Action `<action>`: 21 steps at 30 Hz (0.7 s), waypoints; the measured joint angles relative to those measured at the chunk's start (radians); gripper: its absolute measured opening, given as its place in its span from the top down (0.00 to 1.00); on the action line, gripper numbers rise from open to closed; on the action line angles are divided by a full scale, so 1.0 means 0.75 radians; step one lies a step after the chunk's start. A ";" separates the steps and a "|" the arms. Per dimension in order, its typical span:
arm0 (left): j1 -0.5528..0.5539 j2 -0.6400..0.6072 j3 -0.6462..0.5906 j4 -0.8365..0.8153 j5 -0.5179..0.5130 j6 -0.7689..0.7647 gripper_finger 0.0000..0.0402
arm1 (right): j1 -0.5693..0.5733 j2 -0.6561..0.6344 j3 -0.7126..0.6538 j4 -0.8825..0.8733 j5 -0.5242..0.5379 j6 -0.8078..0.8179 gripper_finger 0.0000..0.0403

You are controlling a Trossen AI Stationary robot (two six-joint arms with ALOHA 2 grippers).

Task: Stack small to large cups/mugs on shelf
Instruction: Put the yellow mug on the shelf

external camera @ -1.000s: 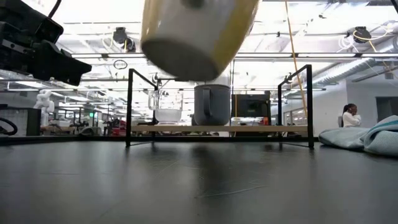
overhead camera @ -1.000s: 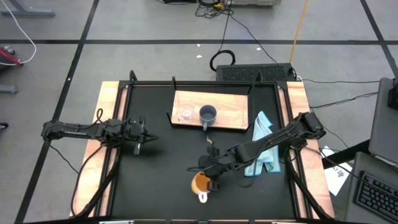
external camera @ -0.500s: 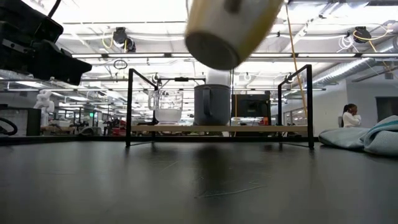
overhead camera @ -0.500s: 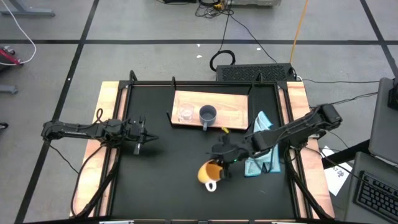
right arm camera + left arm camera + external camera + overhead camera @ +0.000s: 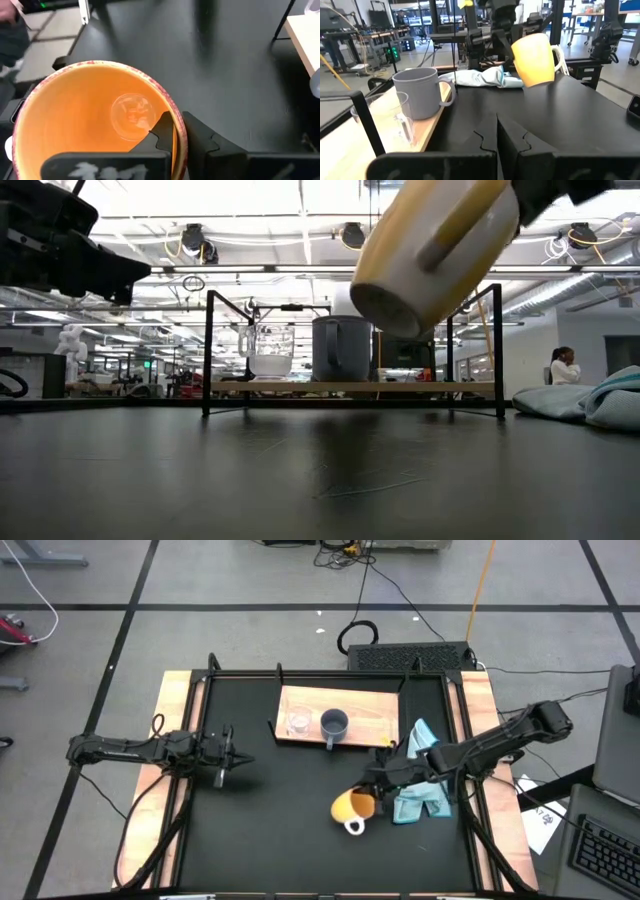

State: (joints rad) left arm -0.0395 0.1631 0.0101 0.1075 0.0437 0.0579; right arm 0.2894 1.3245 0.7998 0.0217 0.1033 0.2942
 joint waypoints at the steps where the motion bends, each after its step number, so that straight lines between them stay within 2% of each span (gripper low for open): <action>1: 0.000 0.000 0.000 0.001 0.000 0.015 1.00 | -0.003 -0.012 -0.038 0.054 -0.001 -0.001 0.97; 5: -0.001 0.000 0.000 0.001 -0.002 0.039 1.00 | -0.004 -0.038 -0.167 0.219 0.004 0.009 0.97; 12: 0.000 0.000 0.000 -0.006 -0.025 0.060 1.00 | -0.003 -0.054 -0.291 0.305 0.004 0.044 0.98; 21: 0.000 0.000 0.000 -0.021 -0.031 0.011 1.00 | -0.004 -0.210 -0.299 0.145 0.001 0.006 0.98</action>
State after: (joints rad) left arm -0.0395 0.1633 0.0101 0.0917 0.0208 0.0660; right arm 0.2866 1.1668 0.5755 0.1307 0.1043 0.2986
